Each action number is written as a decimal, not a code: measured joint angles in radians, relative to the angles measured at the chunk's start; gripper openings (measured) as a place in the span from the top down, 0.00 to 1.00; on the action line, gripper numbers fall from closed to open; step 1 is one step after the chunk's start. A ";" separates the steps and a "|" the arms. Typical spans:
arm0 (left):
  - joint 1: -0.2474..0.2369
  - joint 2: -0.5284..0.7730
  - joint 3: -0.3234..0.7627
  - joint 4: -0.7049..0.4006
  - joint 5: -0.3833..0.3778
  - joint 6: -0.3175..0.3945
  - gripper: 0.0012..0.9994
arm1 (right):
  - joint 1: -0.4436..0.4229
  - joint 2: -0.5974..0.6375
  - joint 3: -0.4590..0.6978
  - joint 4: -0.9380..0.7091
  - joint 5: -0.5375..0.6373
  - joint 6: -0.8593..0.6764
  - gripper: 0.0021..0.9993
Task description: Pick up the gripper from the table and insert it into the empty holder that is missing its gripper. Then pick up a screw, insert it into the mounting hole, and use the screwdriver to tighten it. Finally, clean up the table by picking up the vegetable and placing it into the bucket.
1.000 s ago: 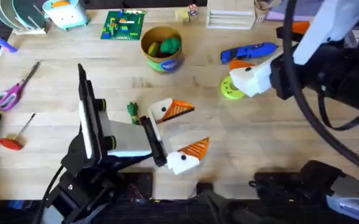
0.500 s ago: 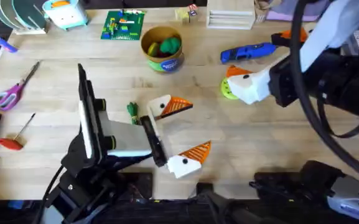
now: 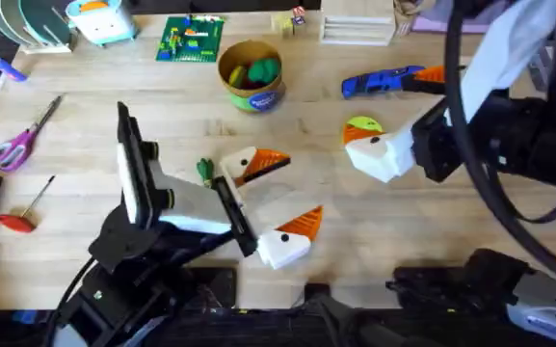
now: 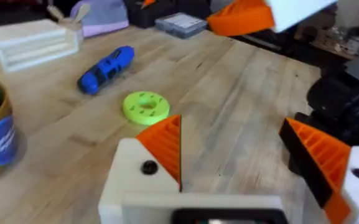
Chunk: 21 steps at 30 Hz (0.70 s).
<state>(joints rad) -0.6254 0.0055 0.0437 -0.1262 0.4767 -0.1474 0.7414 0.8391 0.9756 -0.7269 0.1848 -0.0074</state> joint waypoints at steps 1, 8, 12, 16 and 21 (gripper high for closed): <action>0.000 0.000 0.030 -0.053 -0.030 -0.032 0.01 | 0.000 0.000 0.000 0.000 0.001 0.000 0.01; 0.000 0.093 0.423 -0.476 -0.248 -0.138 0.01 | 0.000 0.000 0.000 0.021 0.016 -0.005 0.01; 0.000 0.238 0.680 -0.737 -0.378 -0.224 0.01 | 0.000 0.000 0.000 0.037 0.035 -0.017 0.01; 0.000 0.437 0.907 -1.022 -0.504 -0.277 0.01 | 0.000 0.000 0.000 0.044 0.039 -0.023 0.01; 0.000 0.654 1.073 -1.118 -0.605 -0.300 0.01 | 0.000 0.000 0.000 0.046 0.039 -0.031 0.01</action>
<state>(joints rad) -0.6252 0.6593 1.1168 -1.2446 -0.1284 -0.4470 0.7414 0.8391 0.9756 -0.6810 0.2237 -0.0382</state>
